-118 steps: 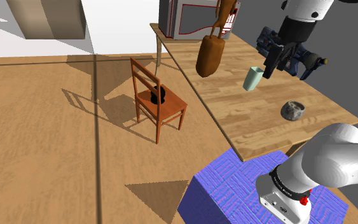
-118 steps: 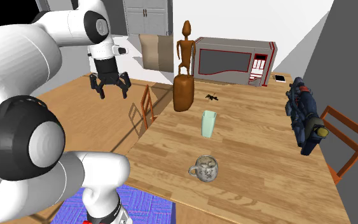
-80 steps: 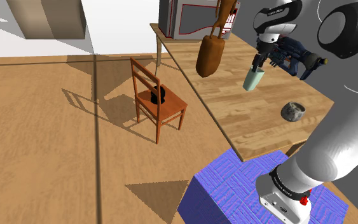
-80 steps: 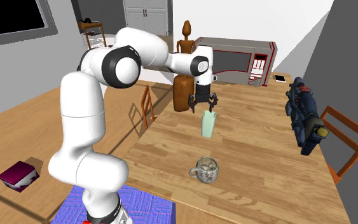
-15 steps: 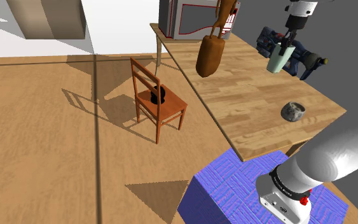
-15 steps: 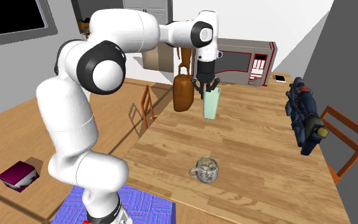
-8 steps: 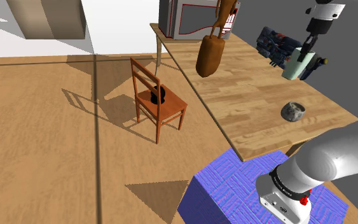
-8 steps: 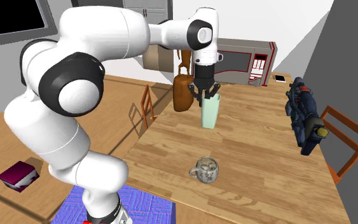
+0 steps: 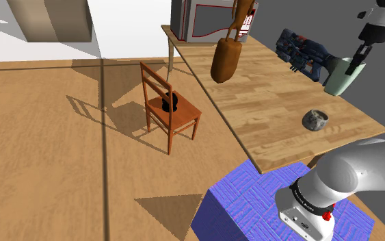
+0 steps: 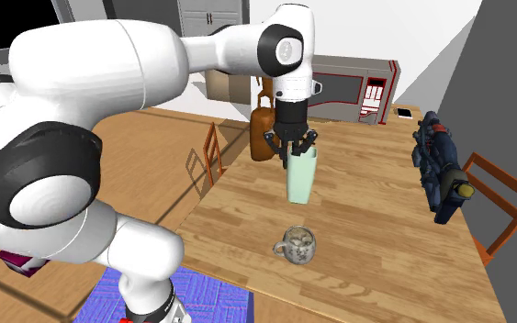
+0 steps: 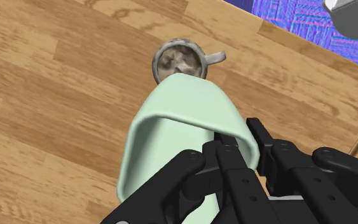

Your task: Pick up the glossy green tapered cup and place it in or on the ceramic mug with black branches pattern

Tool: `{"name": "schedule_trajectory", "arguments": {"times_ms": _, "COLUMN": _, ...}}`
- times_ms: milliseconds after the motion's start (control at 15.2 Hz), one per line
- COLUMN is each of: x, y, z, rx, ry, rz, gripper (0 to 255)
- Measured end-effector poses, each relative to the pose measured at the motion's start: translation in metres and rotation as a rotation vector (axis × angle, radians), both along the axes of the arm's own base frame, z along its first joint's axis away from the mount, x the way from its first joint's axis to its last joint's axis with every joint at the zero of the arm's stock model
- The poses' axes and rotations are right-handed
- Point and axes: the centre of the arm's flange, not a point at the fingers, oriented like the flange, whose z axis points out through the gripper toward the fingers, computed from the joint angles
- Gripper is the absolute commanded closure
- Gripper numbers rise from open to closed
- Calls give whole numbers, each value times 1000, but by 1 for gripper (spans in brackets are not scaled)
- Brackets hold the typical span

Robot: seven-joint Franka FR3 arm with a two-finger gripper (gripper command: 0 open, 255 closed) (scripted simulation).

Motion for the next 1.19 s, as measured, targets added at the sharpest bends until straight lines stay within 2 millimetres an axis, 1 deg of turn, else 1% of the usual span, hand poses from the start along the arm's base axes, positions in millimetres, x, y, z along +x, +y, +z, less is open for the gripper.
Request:
{"name": "schedule_trajectory", "arguments": {"times_ms": 132, "x": -25, "y": 2, "z": 7, "rx": 0, "ry": 0, "rz": 0, "gripper": 255}}
{"name": "schedule_trajectory", "arguments": {"times_ms": 198, "x": -31, "y": 3, "z": 5, "rx": 0, "ry": 0, "rz": 0, "gripper": 255}}
{"name": "schedule_trajectory", "arguments": {"times_ms": 462, "x": -36, "y": 4, "z": -13, "rx": 0, "ry": 1, "rz": 0, "gripper": 255}}
{"name": "schedule_trajectory", "arguments": {"times_ms": 1188, "x": -38, "y": 4, "z": -71, "rx": 0, "ry": 1, "rz": 0, "gripper": 255}}
